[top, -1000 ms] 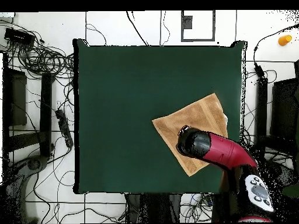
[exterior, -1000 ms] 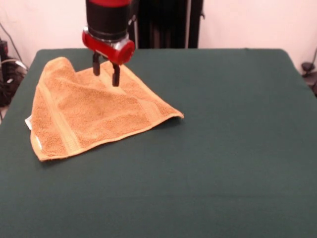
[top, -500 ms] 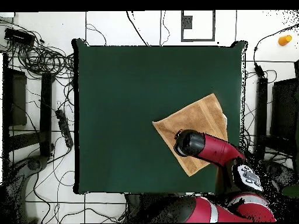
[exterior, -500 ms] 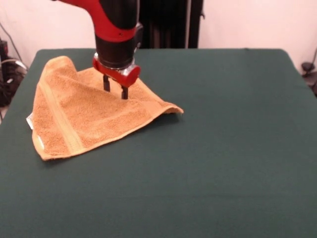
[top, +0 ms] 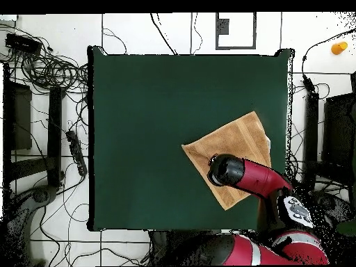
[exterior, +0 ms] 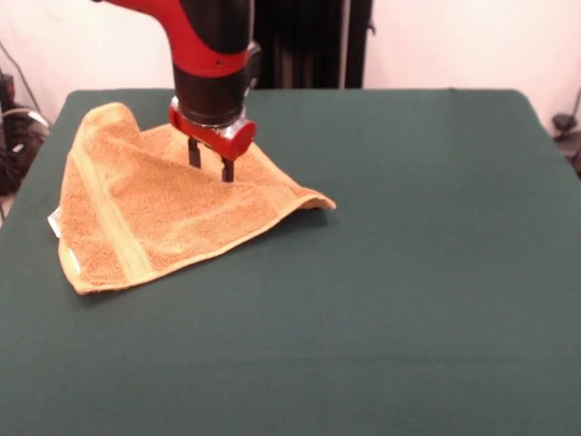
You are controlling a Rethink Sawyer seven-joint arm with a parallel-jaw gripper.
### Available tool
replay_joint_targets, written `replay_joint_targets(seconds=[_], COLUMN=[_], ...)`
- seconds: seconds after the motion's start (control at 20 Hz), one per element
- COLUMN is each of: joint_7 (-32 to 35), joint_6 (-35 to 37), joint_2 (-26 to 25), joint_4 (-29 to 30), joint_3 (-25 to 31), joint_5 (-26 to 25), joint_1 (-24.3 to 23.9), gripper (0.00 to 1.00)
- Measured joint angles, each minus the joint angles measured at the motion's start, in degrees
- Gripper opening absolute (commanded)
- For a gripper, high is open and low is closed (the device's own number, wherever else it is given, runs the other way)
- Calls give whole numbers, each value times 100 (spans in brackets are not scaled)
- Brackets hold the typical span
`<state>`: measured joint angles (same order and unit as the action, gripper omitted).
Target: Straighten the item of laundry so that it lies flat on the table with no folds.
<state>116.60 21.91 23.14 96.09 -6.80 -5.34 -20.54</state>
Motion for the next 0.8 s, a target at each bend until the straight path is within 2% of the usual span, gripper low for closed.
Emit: replay_joint_targets(seconds=[0.45,0.8], joint_7=[0,0], joint_6=[-6,264], joint_2=[62,466], joint_4=[9,-189], joint_3=[38,258], joint_5=[-5,-4], joint_1=[-11,-45], gripper=[100,100])
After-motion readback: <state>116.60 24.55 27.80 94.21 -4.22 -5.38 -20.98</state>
